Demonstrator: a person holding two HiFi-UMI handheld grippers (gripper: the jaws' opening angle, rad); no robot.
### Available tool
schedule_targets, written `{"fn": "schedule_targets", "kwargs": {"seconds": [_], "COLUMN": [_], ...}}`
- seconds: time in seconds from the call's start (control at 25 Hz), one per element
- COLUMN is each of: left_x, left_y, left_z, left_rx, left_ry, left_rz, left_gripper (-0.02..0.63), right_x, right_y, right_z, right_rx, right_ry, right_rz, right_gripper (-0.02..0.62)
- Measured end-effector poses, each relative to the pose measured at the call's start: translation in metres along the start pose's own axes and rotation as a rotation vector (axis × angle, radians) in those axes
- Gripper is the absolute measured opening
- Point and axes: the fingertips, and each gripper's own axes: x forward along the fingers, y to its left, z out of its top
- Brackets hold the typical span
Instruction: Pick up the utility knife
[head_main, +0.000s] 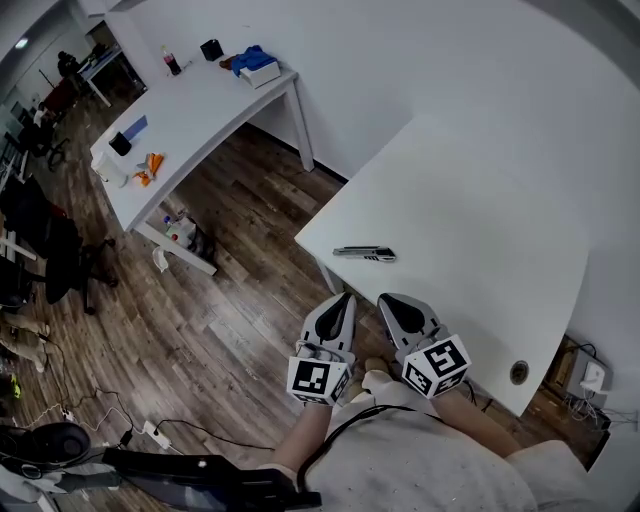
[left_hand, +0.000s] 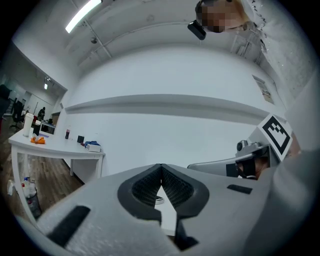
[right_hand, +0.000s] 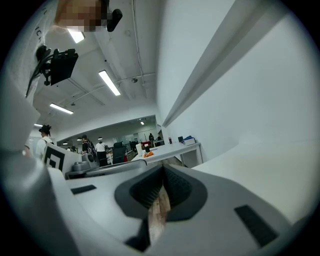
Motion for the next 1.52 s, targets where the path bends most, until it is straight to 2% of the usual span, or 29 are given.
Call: {"fn": "schedule_targets", "kwargs": {"seconds": [0.16,0.64,0.8,0.96,1.2,1.28,1.52], "left_x": [0.015,0.043,0.054,0.062,0.069,0.069,0.07], "left_y": [0.006,0.035,0.041,0.044,0.053,0.054,0.059], "left_z": [-0.01,-0.053,-0.065,-0.073,-0.085,-0.088,-0.092], "left_rx": [-0.017,-0.048,-0.057,-0.065,-0.076,-0.079,-0.092], "left_ry": [0.006,0.027,0.035,0.043,0.056,0.063,0.075], "left_rz": [0.018,0.074,0.075,0.079,0.098,0.103,0.117], "left_gripper": [0.006,0.006,0.006,0.006,0.006,0.006,0.006], "right_x": [0.016,0.06,0.072,0.086,0.107,0.114,0.137], "right_y": [-0.01,-0.033,-0.038,-0.043,-0.062,-0.069,-0.09], "right_z": [-0.008,-0.036,-0.045,-0.056,-0.07,-0.078,-0.096], "right_rx": [-0.005,-0.042,-0.101,-0.207,-0.386,-0.422,-0.608], "right_ry": [0.01,0.074,0.116,0.217,0.385,0.461,0.682], "right_rz": [-0.005,0.081,0.116,0.189,0.252,0.297,0.417], "right_gripper": [0.008,0.008,0.008,0.009,0.014,0.08,0.158]}}
